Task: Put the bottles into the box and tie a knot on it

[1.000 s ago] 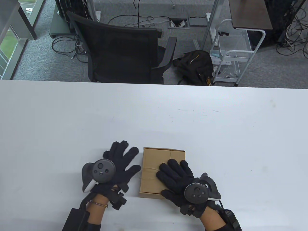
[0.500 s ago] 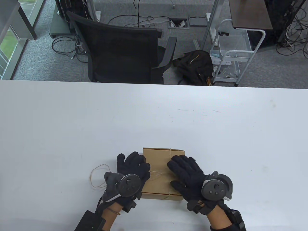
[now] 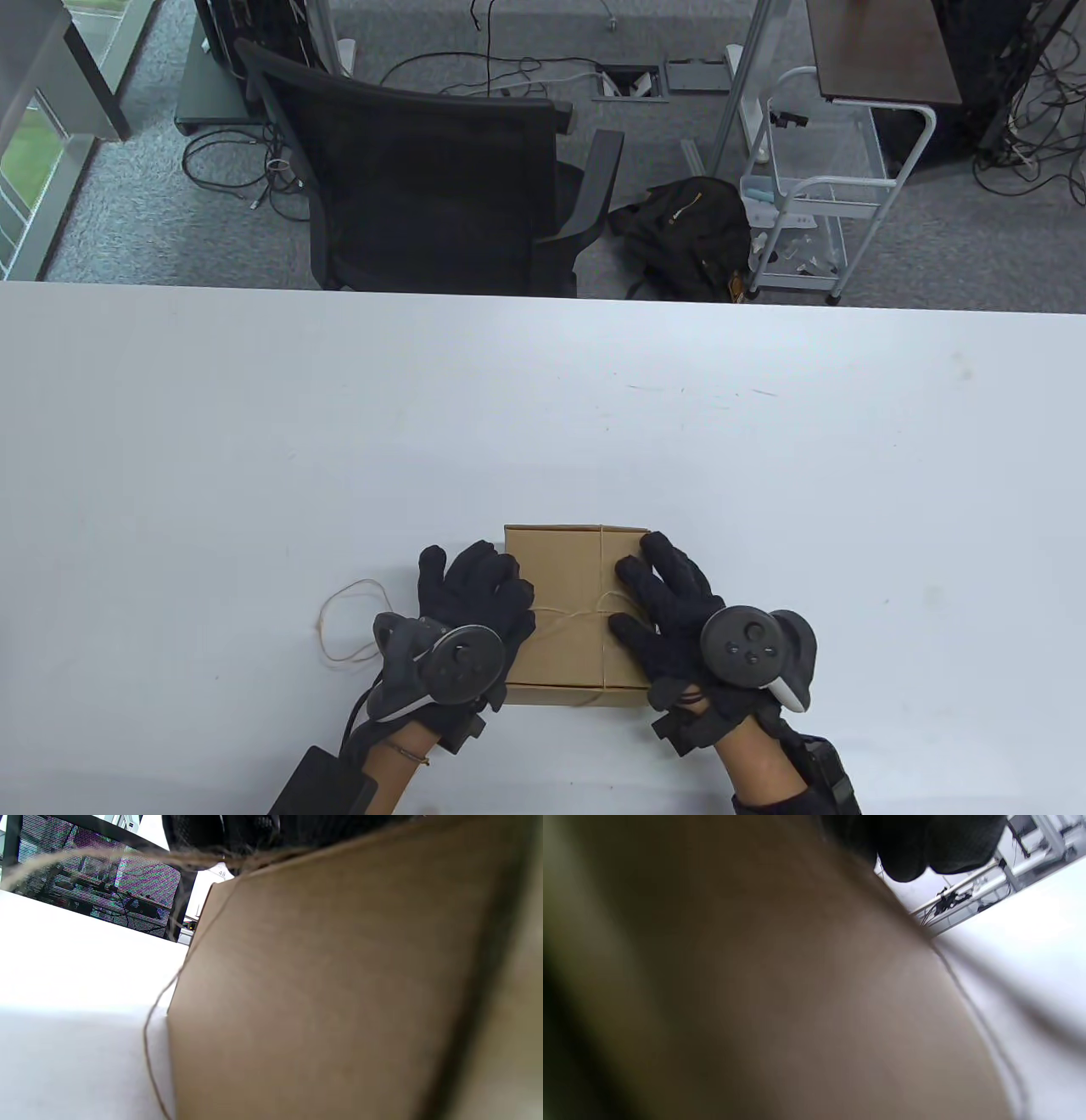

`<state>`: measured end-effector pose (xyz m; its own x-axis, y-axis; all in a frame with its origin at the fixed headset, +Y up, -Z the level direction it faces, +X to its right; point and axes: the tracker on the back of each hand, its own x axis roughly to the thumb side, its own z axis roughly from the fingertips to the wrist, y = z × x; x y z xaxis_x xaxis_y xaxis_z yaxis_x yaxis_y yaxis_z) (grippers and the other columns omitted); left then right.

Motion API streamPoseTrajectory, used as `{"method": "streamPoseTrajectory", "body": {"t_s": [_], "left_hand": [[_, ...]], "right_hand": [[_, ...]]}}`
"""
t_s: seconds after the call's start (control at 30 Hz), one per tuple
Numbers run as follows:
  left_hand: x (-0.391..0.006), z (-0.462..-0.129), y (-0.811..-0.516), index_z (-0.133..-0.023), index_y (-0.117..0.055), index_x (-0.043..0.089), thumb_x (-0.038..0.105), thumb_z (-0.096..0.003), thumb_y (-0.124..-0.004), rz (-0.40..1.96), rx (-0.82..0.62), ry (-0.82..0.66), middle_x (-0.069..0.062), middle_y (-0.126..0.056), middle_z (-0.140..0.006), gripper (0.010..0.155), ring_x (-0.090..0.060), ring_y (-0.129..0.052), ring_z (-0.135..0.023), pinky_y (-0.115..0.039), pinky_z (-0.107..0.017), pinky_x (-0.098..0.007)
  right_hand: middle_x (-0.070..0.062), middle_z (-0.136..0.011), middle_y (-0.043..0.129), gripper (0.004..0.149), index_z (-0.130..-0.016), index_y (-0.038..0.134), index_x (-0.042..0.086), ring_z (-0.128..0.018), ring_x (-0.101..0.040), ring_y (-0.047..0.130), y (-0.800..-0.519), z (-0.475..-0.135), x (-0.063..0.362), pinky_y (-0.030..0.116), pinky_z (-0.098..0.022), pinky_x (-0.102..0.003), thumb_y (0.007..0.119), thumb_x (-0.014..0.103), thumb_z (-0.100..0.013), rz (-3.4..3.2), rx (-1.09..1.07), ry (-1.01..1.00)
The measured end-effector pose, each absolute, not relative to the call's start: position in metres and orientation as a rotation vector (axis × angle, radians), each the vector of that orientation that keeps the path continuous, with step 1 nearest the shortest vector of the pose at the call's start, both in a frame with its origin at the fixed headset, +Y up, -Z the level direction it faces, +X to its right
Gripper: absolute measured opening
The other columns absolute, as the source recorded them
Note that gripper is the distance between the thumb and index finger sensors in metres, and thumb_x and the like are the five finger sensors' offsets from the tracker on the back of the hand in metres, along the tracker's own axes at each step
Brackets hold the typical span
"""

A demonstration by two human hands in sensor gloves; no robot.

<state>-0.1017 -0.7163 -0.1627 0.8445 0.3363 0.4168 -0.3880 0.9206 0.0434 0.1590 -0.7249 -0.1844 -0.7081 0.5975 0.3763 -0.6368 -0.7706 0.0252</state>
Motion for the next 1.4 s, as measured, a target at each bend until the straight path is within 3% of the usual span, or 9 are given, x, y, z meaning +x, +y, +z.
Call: {"method": "streamPoseTrajectory", "body": {"t_s": [0.1,0.37,0.57,0.93,1.0,1.1,1.13,1.27,1.4], "left_hand": [[-0.102,-0.160,-0.714,-0.093,-0.081,0.017,0.037,-0.0510,-0.082,0.391,0.154,-0.438,-0.016,-0.077,-0.108,0.047,-0.051,-0.070,-0.105,-0.042,-0.069,-0.083],[-0.116,-0.158,-0.698,-0.092,-0.082,0.020,0.037,-0.0481,-0.088,0.528,0.244,-0.446,-0.003,-0.106,-0.073,0.048,-0.035,-0.098,-0.085,-0.050,-0.069,-0.081],[-0.124,-0.159,-0.695,-0.093,-0.084,0.018,0.038,-0.0443,-0.094,0.491,0.258,-0.442,-0.002,-0.107,-0.071,0.053,-0.034,-0.100,-0.083,-0.052,-0.069,-0.080],[-0.126,-0.166,-0.711,-0.089,-0.093,0.017,0.039,-0.0428,-0.094,0.192,0.184,-0.407,-0.002,-0.113,-0.063,0.051,-0.034,-0.110,-0.068,-0.071,-0.066,-0.069],[-0.127,-0.170,-0.719,-0.086,-0.095,0.020,0.039,-0.0443,-0.091,0.195,0.129,-0.405,-0.003,-0.113,-0.067,0.046,-0.036,-0.110,-0.069,-0.076,-0.064,-0.066],[-0.130,-0.173,-0.721,-0.086,-0.096,0.021,0.038,-0.0448,-0.091,0.268,0.060,-0.394,-0.018,-0.083,-0.110,0.045,-0.050,-0.095,-0.088,-0.078,-0.065,-0.066],[-0.133,-0.174,-0.721,-0.086,-0.095,0.019,0.037,-0.0451,-0.092,0.319,0.064,-0.408,-0.021,-0.074,-0.115,0.045,-0.048,-0.090,-0.093,-0.080,-0.065,-0.061],[-0.141,-0.178,-0.725,-0.085,-0.091,0.006,0.029,-0.0460,-0.089,0.516,0.033,-0.459,-0.024,-0.064,-0.115,0.045,-0.044,-0.089,-0.095,-0.086,-0.064,-0.050],[-0.147,-0.182,-0.728,-0.093,-0.079,0.014,0.031,-0.0502,-0.079,0.676,-0.007,-0.474,-0.026,-0.087,-0.100,0.046,-0.038,-0.111,-0.066,-0.097,-0.046,-0.049]], "right_hand": [[-0.024,-0.109,0.058,0.037,-0.079,0.090,0.011,-0.094,-0.056,0.050,-0.721,-0.181,0.154,0.052,-0.065,-0.068,0.088,0.024,-0.044,2.331,0.464,-0.152],[-0.021,-0.096,0.082,0.037,-0.077,0.092,0.014,-0.085,-0.051,0.073,-0.706,-0.176,0.177,0.066,-0.059,-0.066,0.087,0.027,-0.043,2.243,0.476,-0.326],[-0.015,-0.068,0.104,0.036,-0.069,0.100,0.012,-0.059,-0.041,0.098,-0.702,-0.177,0.193,0.085,-0.043,-0.055,0.090,0.030,-0.040,2.318,0.418,-0.365],[-0.016,-0.061,0.107,0.036,-0.068,0.101,0.011,-0.051,-0.038,0.103,-0.704,-0.176,0.184,0.088,-0.037,-0.053,0.090,0.030,-0.040,2.655,0.411,-0.345],[-0.017,-0.064,0.106,0.036,-0.069,0.101,0.010,-0.054,-0.040,0.101,-0.705,-0.177,0.185,0.087,-0.039,-0.054,0.090,0.029,-0.040,2.653,0.392,-0.327],[-0.017,-0.066,0.105,0.037,-0.070,0.101,0.010,-0.055,-0.041,0.101,-0.709,-0.178,0.184,0.086,-0.041,-0.055,0.089,0.029,-0.041,2.693,0.390,-0.303],[-0.017,-0.066,0.105,0.037,-0.070,0.100,0.010,-0.056,-0.041,0.100,-0.711,-0.179,0.184,0.086,-0.041,-0.055,0.089,0.029,-0.041,2.702,0.381,-0.274],[-0.017,-0.067,0.105,0.037,-0.070,0.100,0.009,-0.057,-0.041,0.100,-0.717,-0.182,0.184,0.085,-0.042,-0.056,0.089,0.028,-0.041,2.705,0.370,-0.248],[-0.017,-0.068,0.105,0.037,-0.071,0.100,0.010,-0.059,-0.041,0.099,-0.718,-0.181,0.183,0.084,-0.045,-0.056,0.088,0.028,-0.041,2.729,0.379,-0.281]]}}
